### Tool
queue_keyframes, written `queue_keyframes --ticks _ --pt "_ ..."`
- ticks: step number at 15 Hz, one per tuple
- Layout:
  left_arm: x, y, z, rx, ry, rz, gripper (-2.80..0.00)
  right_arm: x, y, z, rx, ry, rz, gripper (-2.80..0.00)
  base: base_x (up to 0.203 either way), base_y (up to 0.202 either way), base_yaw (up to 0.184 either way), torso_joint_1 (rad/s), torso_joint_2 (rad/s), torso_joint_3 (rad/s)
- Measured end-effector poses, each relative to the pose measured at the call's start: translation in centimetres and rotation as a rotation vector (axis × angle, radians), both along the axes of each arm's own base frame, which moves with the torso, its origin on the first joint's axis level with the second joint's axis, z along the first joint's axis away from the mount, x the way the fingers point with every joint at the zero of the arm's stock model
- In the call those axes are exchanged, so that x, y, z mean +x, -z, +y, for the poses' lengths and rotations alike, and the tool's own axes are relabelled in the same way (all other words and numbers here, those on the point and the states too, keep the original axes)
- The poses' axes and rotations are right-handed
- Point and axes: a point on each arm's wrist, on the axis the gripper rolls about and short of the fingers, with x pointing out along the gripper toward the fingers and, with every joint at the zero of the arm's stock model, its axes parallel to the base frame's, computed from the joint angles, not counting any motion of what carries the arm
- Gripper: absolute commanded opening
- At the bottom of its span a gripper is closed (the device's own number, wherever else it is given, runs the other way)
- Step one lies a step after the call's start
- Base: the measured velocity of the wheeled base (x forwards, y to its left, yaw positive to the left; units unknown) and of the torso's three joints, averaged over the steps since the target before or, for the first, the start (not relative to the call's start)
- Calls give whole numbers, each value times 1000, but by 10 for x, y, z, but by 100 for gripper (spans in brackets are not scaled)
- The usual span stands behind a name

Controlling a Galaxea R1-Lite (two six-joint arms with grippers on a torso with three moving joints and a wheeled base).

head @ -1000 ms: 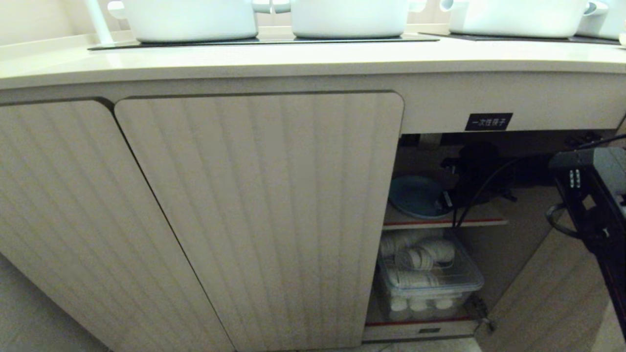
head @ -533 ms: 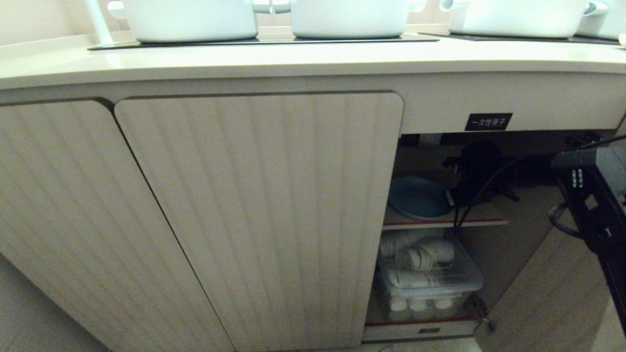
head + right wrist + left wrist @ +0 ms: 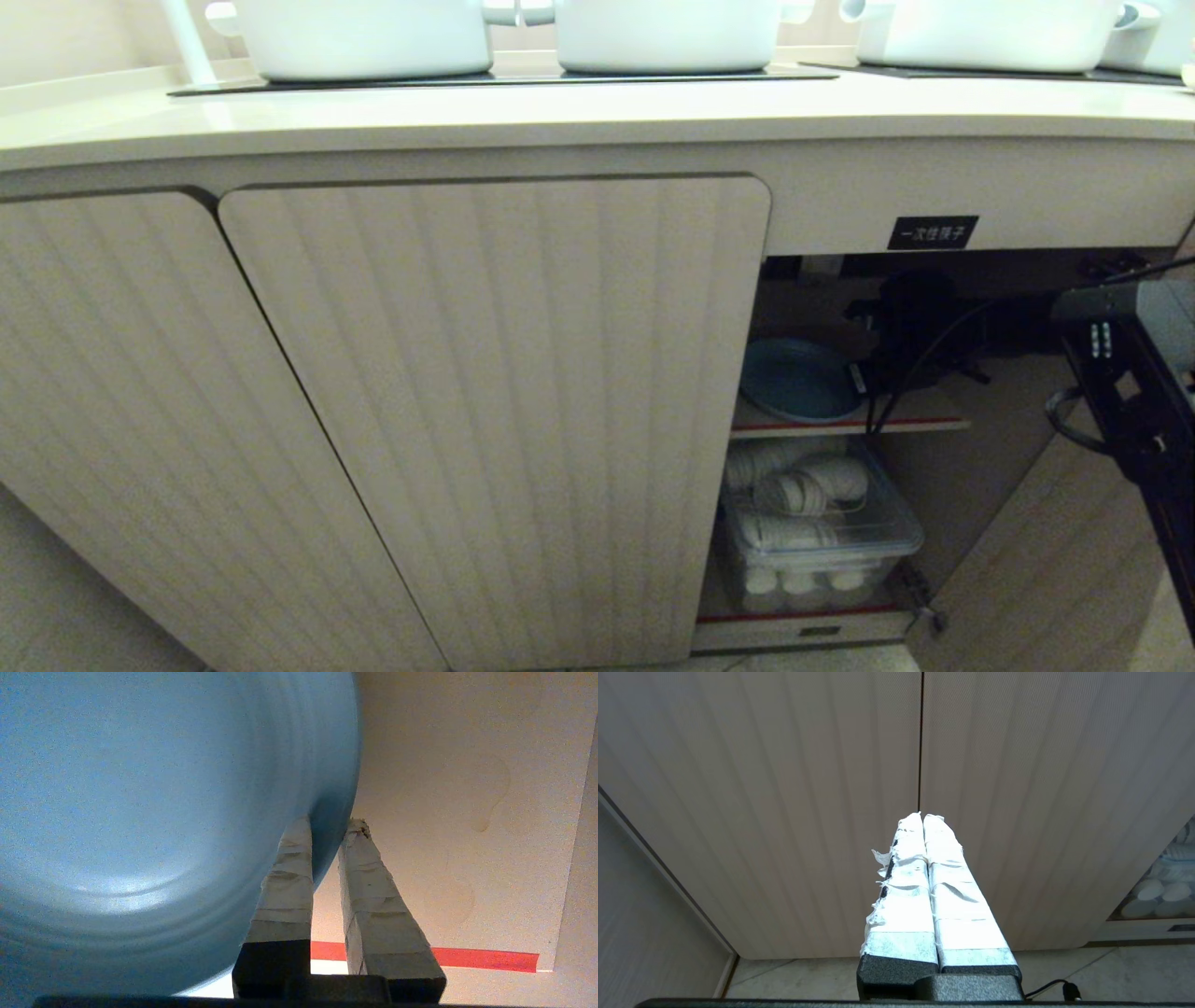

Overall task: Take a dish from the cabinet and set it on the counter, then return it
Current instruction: Take the plate from the cabinet

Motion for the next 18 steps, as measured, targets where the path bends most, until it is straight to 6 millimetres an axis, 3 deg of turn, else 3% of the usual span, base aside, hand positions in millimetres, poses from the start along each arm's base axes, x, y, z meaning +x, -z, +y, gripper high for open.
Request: queue_keyframes --ticks 18 --pt "0 0 0 0 0 0 -280 -10 -7 0 -1 -11 -56 -280 0 0 0 0 0 0"
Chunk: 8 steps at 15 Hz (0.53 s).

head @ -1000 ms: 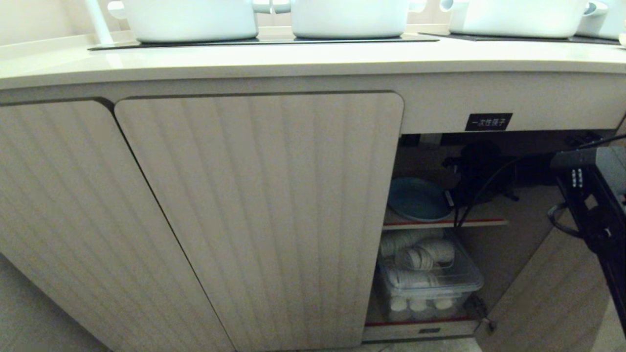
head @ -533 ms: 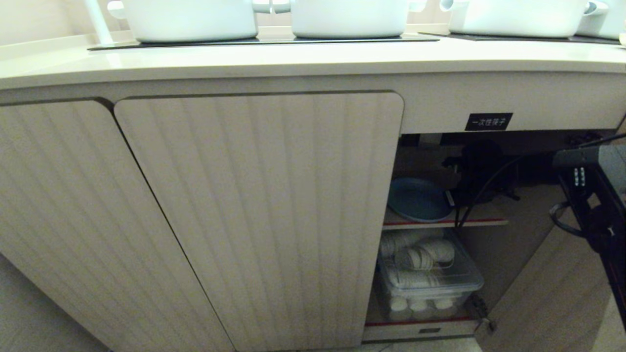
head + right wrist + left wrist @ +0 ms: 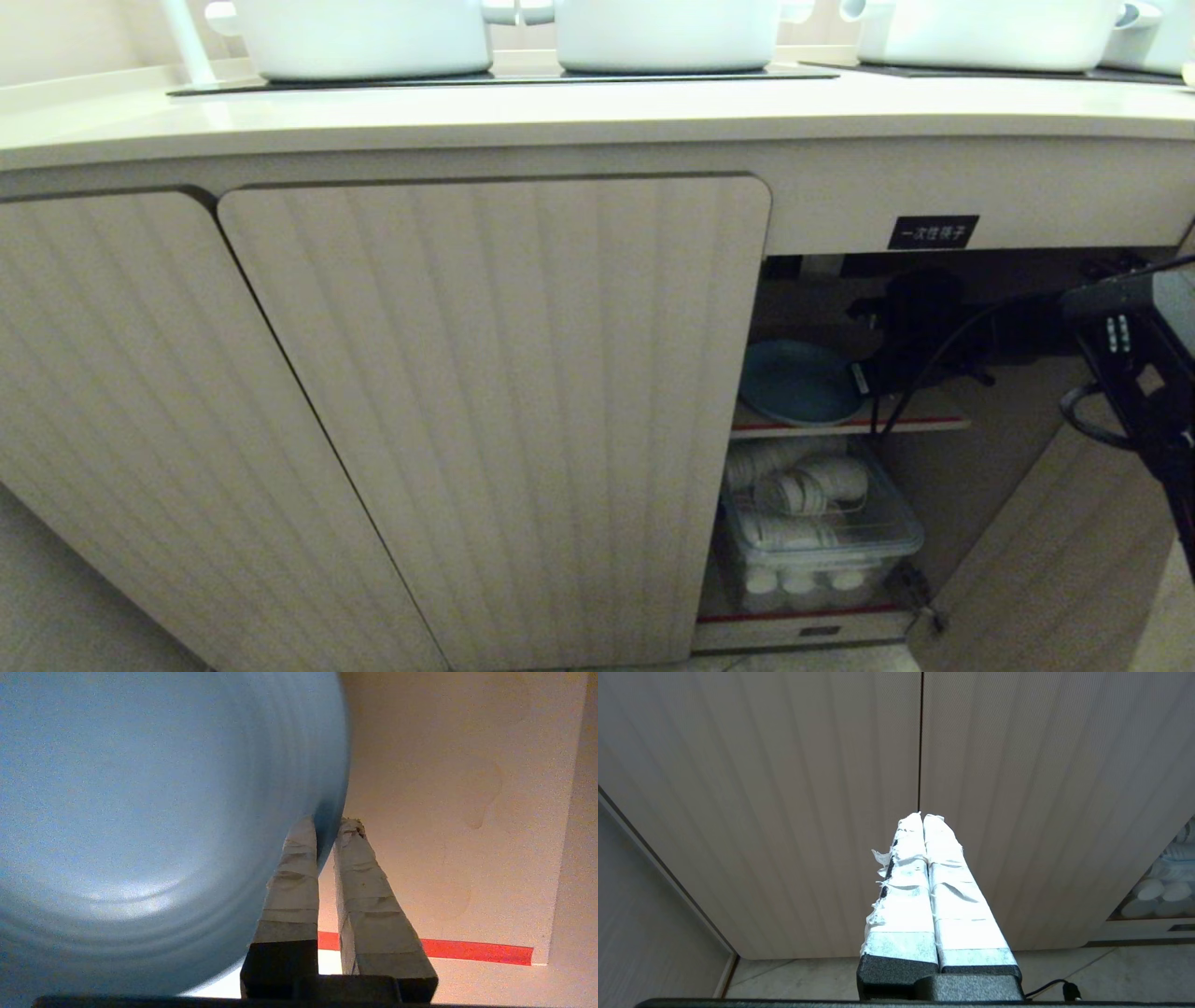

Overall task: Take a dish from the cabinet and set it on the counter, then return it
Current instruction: Take the plate from the cabinet

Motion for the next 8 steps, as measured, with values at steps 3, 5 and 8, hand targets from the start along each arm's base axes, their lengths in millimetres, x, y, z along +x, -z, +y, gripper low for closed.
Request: queue_keyframes --ticks 3,5,8 --pt "0 0 0 0 0 0 -280 -2 -2 0 2 -1 -21 -280 0 0 0 0 0 0" --pt "0 0 0 0 0 0 -280 -5 -1 1 2 -2 -24 -280 0 0 0 0 0 0" --pt "0 0 0 0 0 0 -280 -9 1 1 1 -1 -38 -280 0 0 0 0 0 0"
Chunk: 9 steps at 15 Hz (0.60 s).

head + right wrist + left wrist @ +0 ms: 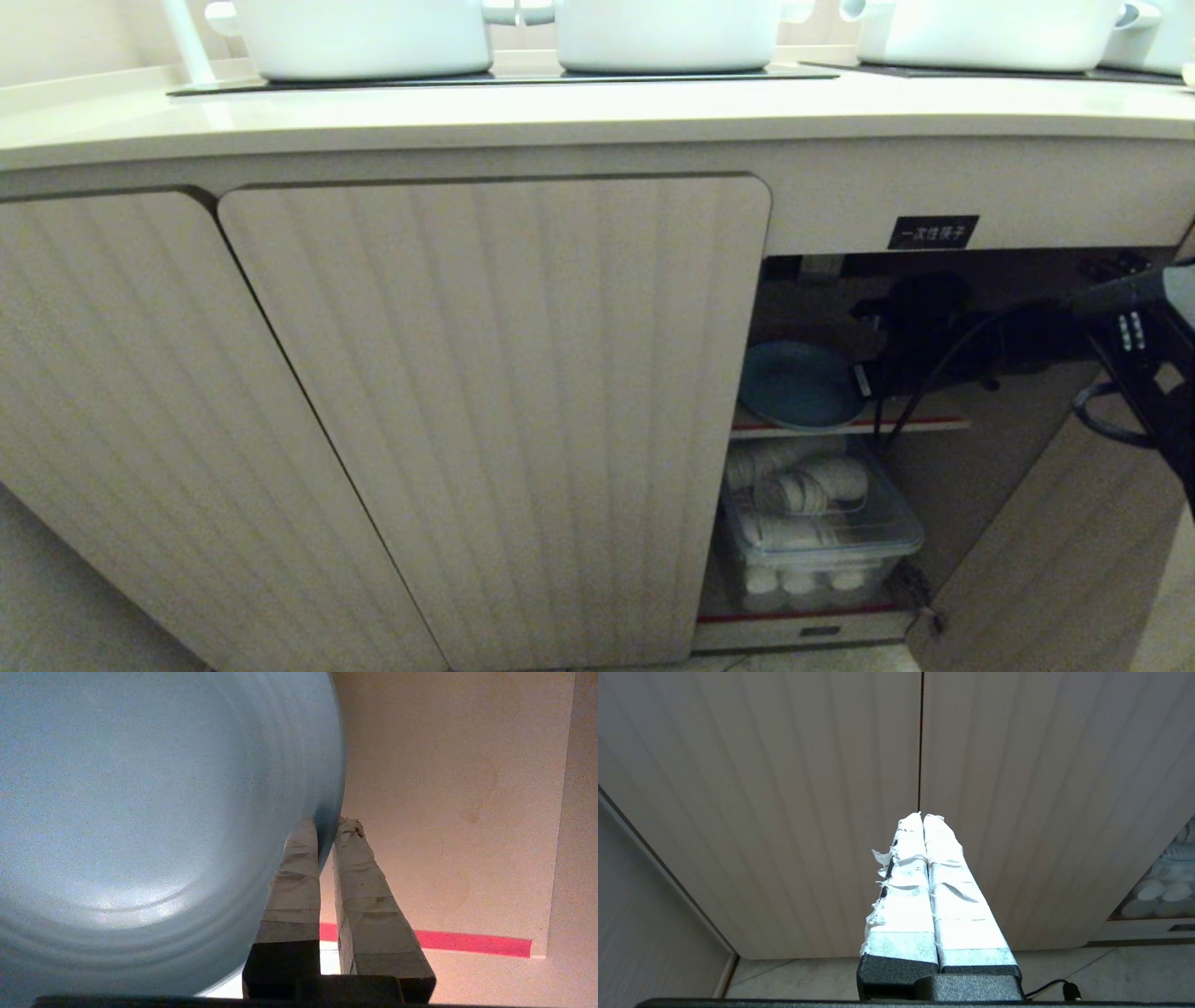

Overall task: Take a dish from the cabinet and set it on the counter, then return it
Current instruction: Take the plate from the cabinet

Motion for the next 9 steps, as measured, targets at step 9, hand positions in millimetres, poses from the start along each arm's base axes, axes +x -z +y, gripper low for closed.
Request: queue_keyframes --ticks 9 --pt "0 0 0 0 0 0 -280 -16 6 0 1 1 -11 -280 0 0 0 0 0 0"
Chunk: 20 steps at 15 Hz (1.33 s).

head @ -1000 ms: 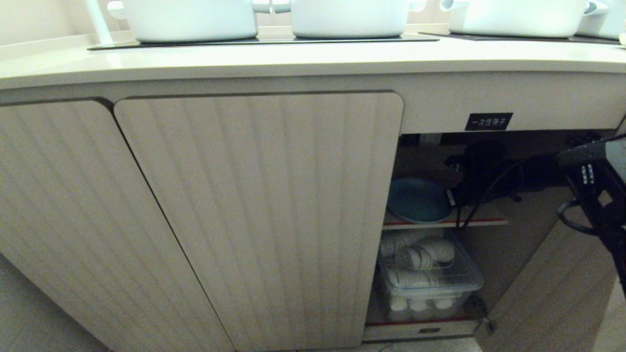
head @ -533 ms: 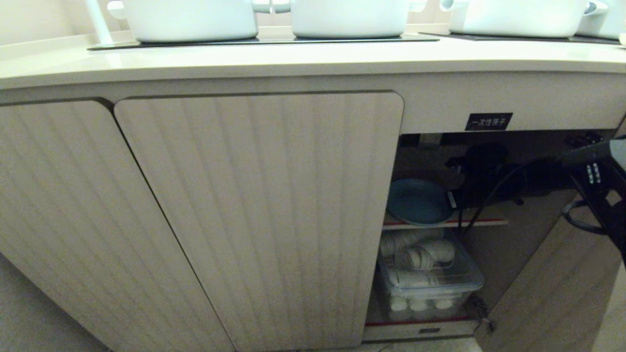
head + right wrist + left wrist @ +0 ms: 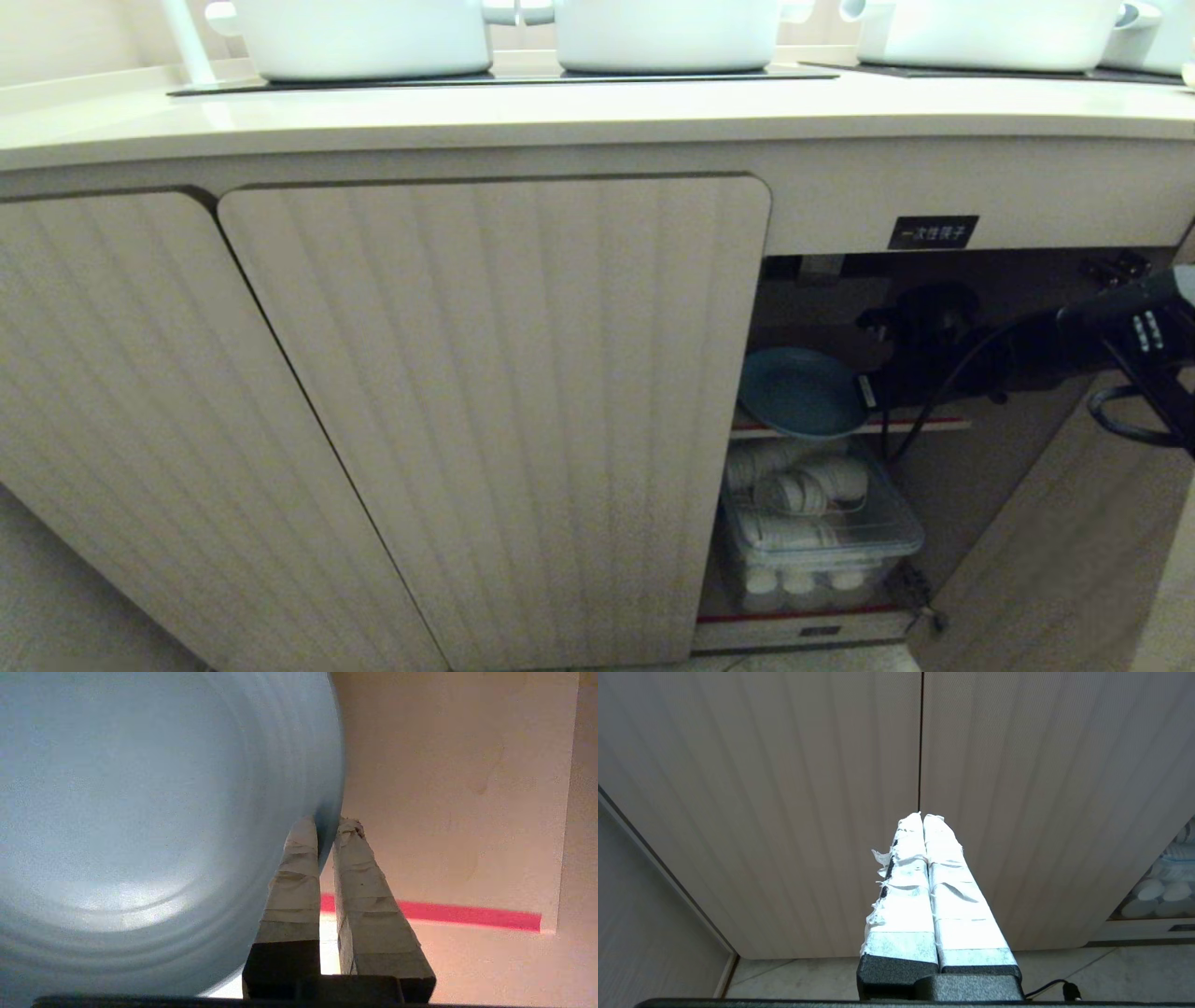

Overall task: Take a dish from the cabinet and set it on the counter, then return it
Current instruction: Take the plate from the cabinet

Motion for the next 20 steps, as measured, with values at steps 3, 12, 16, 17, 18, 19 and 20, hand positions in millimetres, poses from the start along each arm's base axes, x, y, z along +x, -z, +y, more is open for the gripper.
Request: queue_keyframes --ticks 3,12,16,17,18,19,20 --pt "0 0 0 0 0 0 -280 -6 -1 0 1 -1 -1 -280 0 0 0 0 0 0" --pt "0 0 0 0 0 0 -280 -21 -7 0 5 -3 -7 -280 0 0 0 0 0 0" --pt "0 0 0 0 0 0 -280 -34 -7 1 27 16 -8 -280 0 0 0 0 0 0" --pt "0 0 0 0 0 0 -280 -36 -8 1 43 30 -9 -280 0 0 0 0 0 0" --pt "0 0 0 0 0 0 -280 -39 -9 1 49 35 -7 -280 0 0 0 0 0 0" --pt "0 0 0 0 0 0 -280 -41 -10 1 53 37 -6 -280 0 0 0 0 0 0" --pt "0 0 0 0 0 0 -280 -43 -12 1 62 46 -4 -280 0 0 0 0 0 0"
